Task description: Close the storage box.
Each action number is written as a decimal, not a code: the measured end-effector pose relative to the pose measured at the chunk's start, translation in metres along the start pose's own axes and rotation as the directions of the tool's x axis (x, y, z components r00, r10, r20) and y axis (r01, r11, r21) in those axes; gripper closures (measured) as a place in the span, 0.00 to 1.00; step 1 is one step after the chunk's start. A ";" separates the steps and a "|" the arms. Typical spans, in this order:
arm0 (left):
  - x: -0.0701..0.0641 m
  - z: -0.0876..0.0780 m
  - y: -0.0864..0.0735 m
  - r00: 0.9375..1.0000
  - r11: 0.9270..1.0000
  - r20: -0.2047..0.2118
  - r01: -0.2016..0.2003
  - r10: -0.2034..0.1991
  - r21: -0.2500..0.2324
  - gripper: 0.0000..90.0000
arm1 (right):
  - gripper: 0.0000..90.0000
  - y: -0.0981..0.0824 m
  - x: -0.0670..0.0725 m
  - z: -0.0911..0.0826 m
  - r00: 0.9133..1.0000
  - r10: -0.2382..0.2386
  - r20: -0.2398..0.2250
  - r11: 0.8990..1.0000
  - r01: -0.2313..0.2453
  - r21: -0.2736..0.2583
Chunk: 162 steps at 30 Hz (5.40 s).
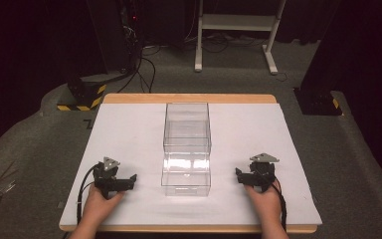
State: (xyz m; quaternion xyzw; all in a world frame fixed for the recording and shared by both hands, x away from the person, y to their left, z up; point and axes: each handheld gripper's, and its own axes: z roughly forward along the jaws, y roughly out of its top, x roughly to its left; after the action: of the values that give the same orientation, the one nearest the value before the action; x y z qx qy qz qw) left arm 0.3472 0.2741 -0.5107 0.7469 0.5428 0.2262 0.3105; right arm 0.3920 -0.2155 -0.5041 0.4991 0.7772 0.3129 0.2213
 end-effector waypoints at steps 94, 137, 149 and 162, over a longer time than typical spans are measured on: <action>-0.001 -0.001 -0.001 1.000 1.000 -0.010 -0.004 0.004 -0.002 0.01 | 0.14 0.023 0.037 -0.053 0.982 -0.081 -0.169 0.964 0.034 -0.264; -0.001 -0.001 -0.001 1.000 1.000 -0.010 -0.003 0.003 -0.003 0.01 | 0.15 0.031 0.078 -0.085 0.943 -0.182 -0.279 0.927 0.070 -0.368; -0.001 -0.001 -0.001 1.000 1.000 -0.010 -0.004 0.004 -0.003 0.01 | 0.16 0.028 0.089 -0.090 0.926 -0.196 -0.324 0.927 0.067 -0.370; -0.001 0.000 -0.001 1.000 1.000 -0.008 -0.001 0.001 -0.002 0.01 | 0.16 0.022 0.103 -0.084 0.909 -0.224 -0.352 0.933 0.096 -0.347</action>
State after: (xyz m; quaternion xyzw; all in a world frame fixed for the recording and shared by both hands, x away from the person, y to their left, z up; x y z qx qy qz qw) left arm 0.3462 0.2735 -0.5108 0.7457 0.5436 0.2299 0.3091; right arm 0.3092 -0.1368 -0.4319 0.3185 0.7825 0.5081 0.1677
